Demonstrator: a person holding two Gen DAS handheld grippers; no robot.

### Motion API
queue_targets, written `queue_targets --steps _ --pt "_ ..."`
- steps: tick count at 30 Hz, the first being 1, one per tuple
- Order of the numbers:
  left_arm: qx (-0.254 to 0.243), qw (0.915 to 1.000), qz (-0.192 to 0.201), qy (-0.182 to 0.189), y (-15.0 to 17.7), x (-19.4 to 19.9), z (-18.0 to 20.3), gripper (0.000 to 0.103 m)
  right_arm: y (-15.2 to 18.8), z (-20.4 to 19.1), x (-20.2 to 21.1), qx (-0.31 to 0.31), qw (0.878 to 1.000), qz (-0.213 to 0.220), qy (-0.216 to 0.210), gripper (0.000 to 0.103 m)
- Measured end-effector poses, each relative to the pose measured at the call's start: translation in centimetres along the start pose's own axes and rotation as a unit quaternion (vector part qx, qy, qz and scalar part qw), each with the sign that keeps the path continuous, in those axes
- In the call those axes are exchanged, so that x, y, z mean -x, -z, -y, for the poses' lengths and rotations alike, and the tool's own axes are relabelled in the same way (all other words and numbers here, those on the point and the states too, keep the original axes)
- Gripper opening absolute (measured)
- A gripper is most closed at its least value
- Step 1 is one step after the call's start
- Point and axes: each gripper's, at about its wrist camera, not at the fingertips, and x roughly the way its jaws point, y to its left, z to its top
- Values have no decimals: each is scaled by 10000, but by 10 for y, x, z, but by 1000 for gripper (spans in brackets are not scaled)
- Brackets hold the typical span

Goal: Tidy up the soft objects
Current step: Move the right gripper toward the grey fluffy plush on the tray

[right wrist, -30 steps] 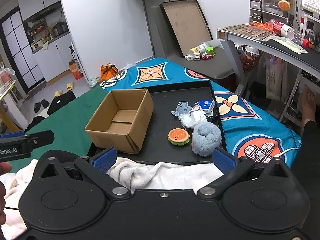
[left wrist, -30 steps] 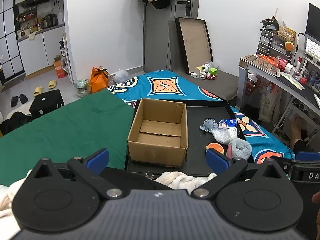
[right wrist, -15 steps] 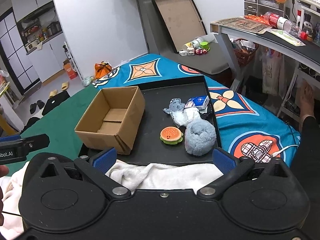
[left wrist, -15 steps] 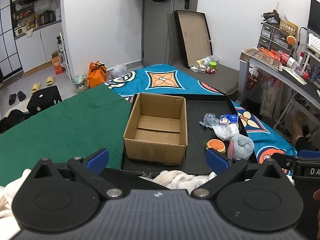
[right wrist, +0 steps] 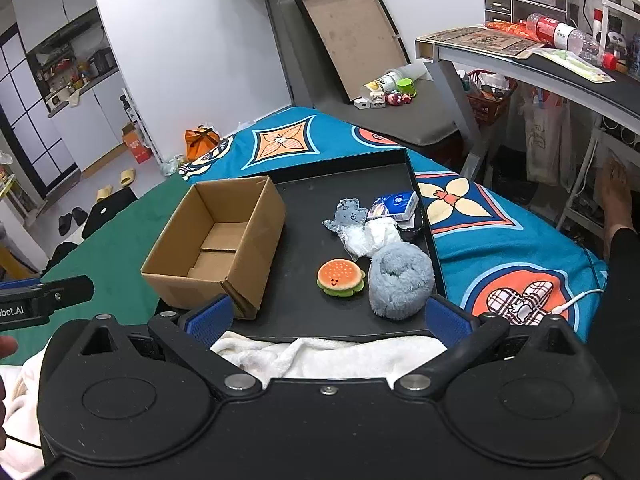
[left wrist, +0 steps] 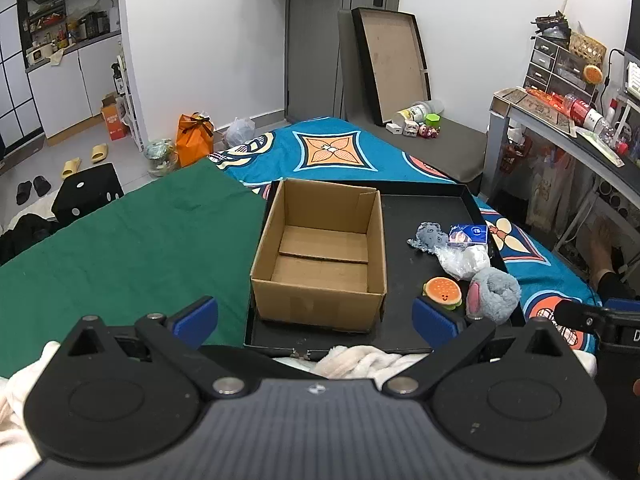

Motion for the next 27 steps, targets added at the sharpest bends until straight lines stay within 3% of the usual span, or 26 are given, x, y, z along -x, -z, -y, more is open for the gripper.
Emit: queue_targets --steps 27 --pt "40 9990 -430 -58 -23 -78 -27 101 -4 30 -73 -365 9988 -268 169 103"
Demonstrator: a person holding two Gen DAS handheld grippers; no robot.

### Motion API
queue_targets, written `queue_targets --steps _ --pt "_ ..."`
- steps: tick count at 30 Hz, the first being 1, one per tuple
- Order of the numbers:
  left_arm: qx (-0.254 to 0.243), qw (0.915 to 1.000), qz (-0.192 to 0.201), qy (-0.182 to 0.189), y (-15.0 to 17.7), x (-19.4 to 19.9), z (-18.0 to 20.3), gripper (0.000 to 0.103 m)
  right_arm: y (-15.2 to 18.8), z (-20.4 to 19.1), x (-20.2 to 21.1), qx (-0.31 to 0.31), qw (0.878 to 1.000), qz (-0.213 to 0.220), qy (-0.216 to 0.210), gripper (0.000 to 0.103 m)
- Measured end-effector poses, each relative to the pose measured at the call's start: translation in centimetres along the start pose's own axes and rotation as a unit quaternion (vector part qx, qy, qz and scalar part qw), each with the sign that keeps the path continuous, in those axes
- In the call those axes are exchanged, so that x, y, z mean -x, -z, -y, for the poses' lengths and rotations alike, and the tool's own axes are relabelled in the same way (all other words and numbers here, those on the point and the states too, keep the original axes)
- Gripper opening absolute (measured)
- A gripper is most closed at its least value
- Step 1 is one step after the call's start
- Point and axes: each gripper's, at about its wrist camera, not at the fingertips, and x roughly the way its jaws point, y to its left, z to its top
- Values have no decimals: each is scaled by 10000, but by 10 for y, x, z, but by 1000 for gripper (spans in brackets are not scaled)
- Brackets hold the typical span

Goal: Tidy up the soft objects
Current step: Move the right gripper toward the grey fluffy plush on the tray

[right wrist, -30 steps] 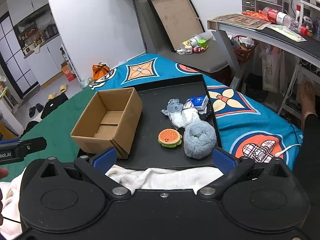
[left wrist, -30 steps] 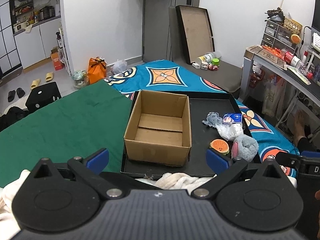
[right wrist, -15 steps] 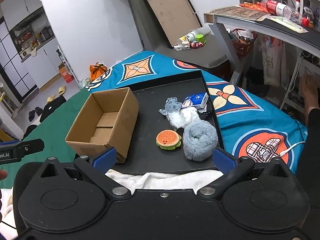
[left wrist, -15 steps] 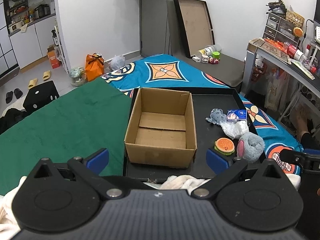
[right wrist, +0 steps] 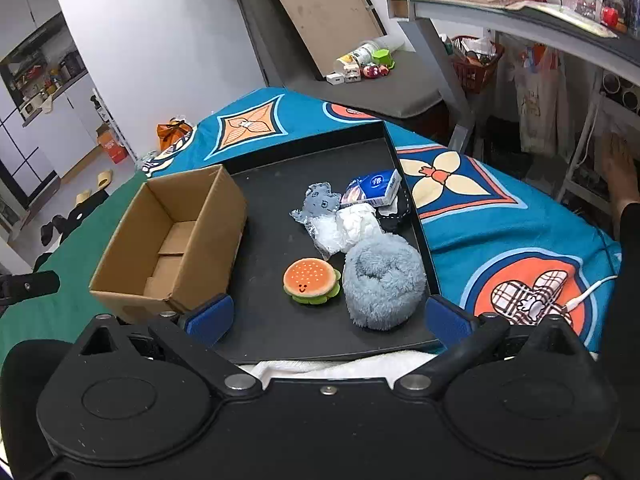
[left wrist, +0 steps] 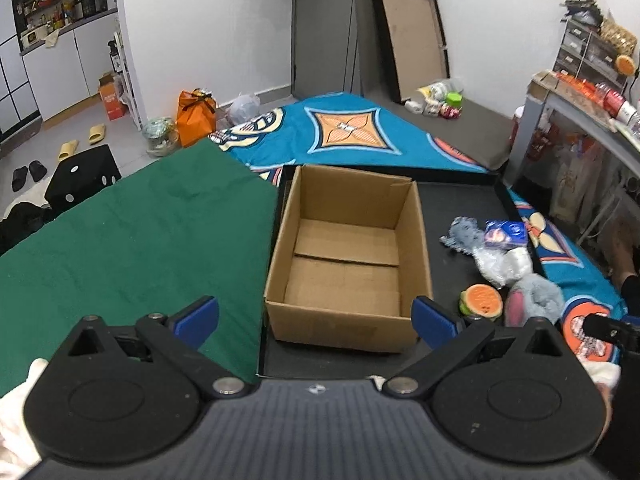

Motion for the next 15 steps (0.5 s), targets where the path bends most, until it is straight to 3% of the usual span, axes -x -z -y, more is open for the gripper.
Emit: queue_targets --steps 11,15 --pt "16 9997 -43 -233 -5 -39 -14 94 -1 5 -40 -194 9997 118 38 103" --pt "8 9996 -116 -259 -7 -54 -16 81 2 10 -51 -257 9995 152 79 101"
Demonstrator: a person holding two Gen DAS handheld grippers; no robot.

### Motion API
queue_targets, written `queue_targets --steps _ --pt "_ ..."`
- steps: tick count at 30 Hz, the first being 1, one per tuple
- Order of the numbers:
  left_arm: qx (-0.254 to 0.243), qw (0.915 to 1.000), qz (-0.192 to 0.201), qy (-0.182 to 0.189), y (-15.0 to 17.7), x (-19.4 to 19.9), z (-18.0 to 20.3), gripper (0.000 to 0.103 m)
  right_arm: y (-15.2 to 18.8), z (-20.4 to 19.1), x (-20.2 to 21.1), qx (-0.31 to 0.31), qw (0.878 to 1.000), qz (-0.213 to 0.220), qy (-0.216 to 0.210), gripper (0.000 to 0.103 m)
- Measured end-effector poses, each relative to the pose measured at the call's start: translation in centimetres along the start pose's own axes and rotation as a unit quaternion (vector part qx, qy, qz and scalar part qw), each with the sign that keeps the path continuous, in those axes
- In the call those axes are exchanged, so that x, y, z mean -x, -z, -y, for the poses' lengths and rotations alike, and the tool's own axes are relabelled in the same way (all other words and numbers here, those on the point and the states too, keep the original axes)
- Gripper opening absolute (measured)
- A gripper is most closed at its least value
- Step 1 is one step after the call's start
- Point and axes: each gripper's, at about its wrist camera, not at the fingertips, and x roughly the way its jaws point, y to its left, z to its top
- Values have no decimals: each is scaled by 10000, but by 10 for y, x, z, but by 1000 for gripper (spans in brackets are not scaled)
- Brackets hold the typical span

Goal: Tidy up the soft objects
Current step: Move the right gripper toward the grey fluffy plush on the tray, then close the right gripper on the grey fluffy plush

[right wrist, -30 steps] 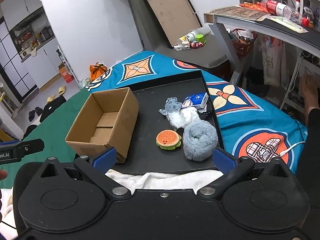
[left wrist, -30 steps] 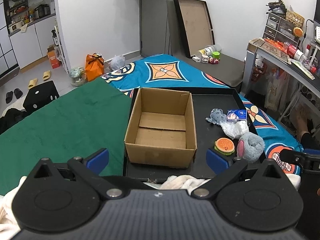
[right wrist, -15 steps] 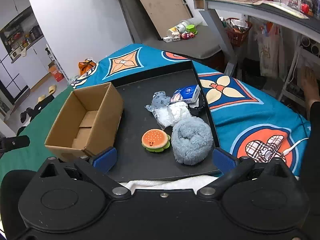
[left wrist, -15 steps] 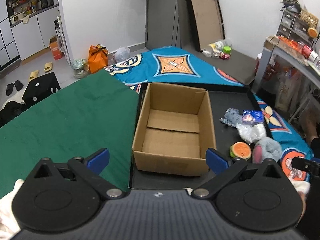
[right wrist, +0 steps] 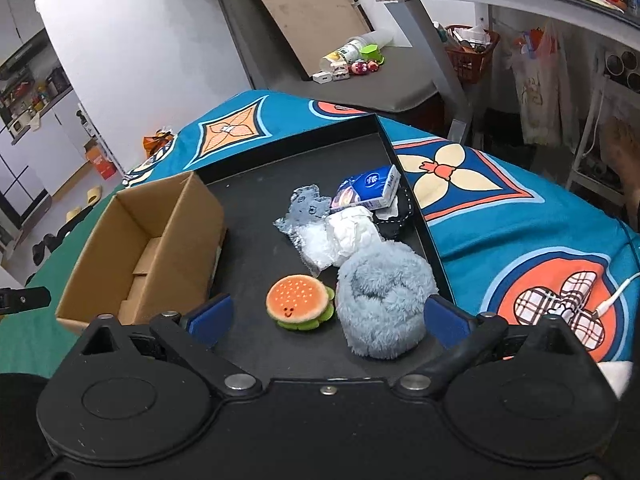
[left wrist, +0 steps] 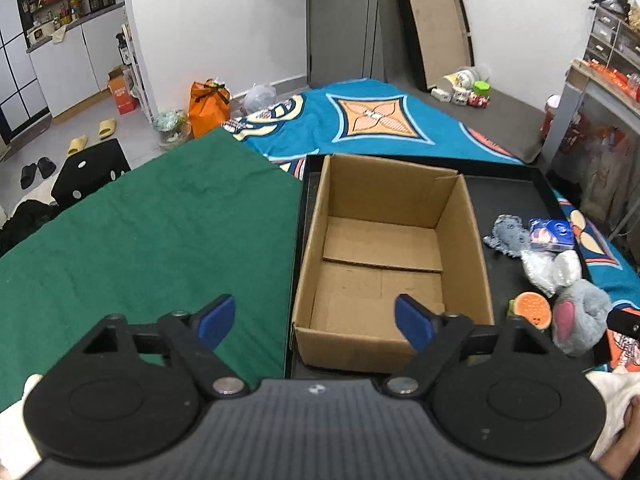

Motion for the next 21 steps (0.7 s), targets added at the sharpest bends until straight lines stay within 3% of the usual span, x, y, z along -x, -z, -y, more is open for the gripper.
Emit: queue_targets --steps 8,21 --pt "-83 9995 -307 -82 -8 -30 -4 64 6 12 -30 -160 9995 -157 208 98" --pt "-63 9946 -1023 -135 -13 -74 -5 63 10 11 -69 -33 9982 -373 462 98"
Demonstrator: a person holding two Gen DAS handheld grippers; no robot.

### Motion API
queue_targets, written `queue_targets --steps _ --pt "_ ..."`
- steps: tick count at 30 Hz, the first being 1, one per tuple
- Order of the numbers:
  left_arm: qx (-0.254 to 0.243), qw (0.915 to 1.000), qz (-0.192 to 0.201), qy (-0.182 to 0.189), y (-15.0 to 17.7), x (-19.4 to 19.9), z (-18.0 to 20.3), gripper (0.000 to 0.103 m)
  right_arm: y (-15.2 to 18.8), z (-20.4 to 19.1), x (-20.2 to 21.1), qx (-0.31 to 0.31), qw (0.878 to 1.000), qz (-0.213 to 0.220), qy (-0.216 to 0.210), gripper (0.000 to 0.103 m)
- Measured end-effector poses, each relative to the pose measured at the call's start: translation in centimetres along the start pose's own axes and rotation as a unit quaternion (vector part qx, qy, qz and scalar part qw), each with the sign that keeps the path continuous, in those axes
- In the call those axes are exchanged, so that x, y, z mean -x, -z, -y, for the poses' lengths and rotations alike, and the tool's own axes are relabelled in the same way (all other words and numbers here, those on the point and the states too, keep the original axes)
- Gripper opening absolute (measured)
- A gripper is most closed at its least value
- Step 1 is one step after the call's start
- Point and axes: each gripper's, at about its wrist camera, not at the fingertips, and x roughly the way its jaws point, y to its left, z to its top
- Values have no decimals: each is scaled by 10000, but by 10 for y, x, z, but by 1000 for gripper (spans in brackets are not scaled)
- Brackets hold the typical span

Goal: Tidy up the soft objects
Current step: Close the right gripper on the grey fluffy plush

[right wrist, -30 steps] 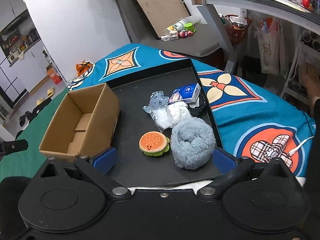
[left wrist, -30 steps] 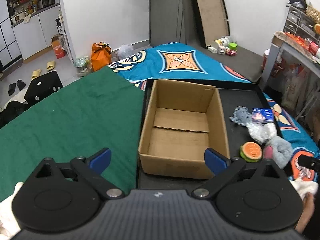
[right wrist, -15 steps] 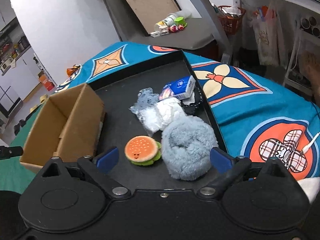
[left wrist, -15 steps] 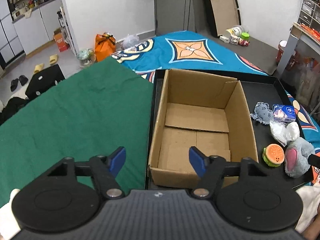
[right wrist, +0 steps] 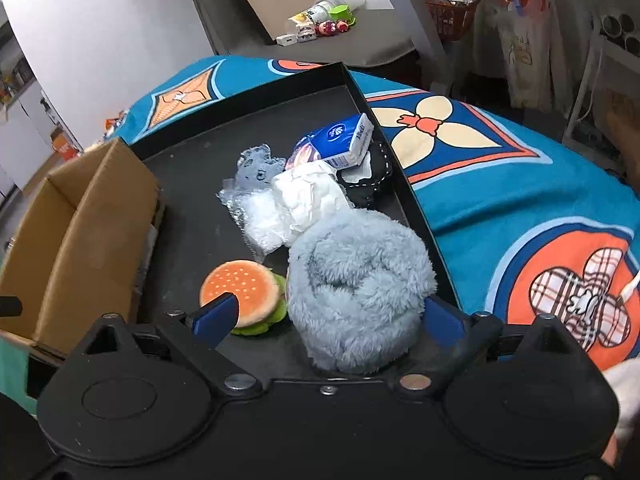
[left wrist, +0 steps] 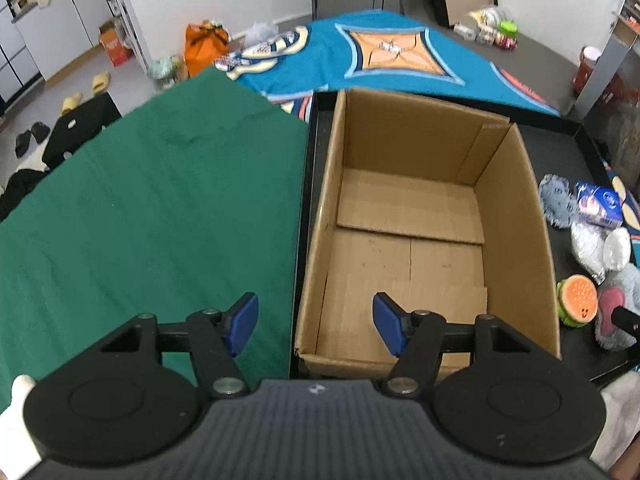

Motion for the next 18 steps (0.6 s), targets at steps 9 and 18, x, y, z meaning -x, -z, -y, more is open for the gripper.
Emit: queue_targets --steps 9,18 --pt "-196 9992 -269 -233 2 -11 8 19 1 7 -10 -65 9999 -65 50 90" --pt "-214 9994 -244 -156 4 0 8 9 4 9 -7 -57 10000 -18 72 67"
